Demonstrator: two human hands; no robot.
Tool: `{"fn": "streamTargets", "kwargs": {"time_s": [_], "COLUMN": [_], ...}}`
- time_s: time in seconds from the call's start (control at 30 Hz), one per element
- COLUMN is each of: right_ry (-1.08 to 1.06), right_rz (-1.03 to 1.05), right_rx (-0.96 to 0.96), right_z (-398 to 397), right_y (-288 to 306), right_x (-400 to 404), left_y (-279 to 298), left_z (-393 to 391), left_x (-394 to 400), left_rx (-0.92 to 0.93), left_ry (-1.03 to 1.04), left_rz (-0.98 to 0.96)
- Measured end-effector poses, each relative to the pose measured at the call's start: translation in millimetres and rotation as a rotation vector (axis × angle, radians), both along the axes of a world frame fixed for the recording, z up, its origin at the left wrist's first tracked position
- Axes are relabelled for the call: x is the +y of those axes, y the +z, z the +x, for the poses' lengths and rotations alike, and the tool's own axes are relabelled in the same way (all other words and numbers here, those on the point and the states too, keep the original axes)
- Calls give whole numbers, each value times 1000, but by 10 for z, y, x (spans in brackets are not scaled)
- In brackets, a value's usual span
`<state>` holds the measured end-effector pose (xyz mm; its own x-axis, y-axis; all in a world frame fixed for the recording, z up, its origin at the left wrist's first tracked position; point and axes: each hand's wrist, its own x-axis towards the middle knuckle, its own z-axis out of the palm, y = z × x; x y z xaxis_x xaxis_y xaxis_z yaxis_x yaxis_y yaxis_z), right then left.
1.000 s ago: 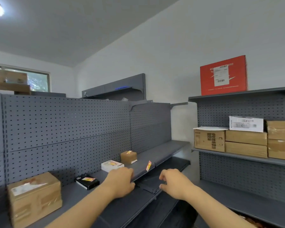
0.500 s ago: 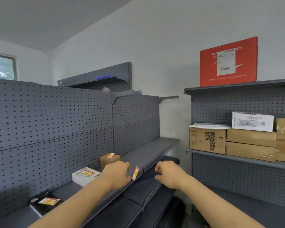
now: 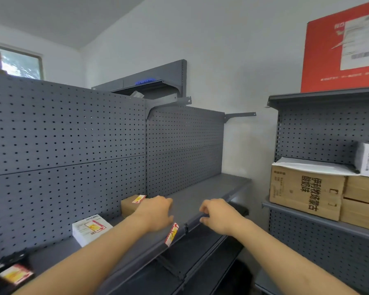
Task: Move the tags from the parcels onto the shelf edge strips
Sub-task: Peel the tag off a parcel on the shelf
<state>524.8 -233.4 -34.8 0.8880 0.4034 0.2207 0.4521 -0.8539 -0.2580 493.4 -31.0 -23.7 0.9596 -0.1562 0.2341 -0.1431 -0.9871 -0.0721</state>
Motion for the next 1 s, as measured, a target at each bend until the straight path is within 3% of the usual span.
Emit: {"fn": "streamTargets", "kwargs": {"time_s": [0.53, 1.0], "right_ry": [117, 454], "right_rz": [13, -199], "right_rx": [196, 235], "right_z": [1676, 2329], "right_y": [-738, -1183], "right_x": [524, 991], "left_y": [-661, -969], "left_z": [1517, 2024], "left_x": [489, 503], "left_rx": [135, 253], "left_ry": [80, 189], "left_rz": [43, 4]}}
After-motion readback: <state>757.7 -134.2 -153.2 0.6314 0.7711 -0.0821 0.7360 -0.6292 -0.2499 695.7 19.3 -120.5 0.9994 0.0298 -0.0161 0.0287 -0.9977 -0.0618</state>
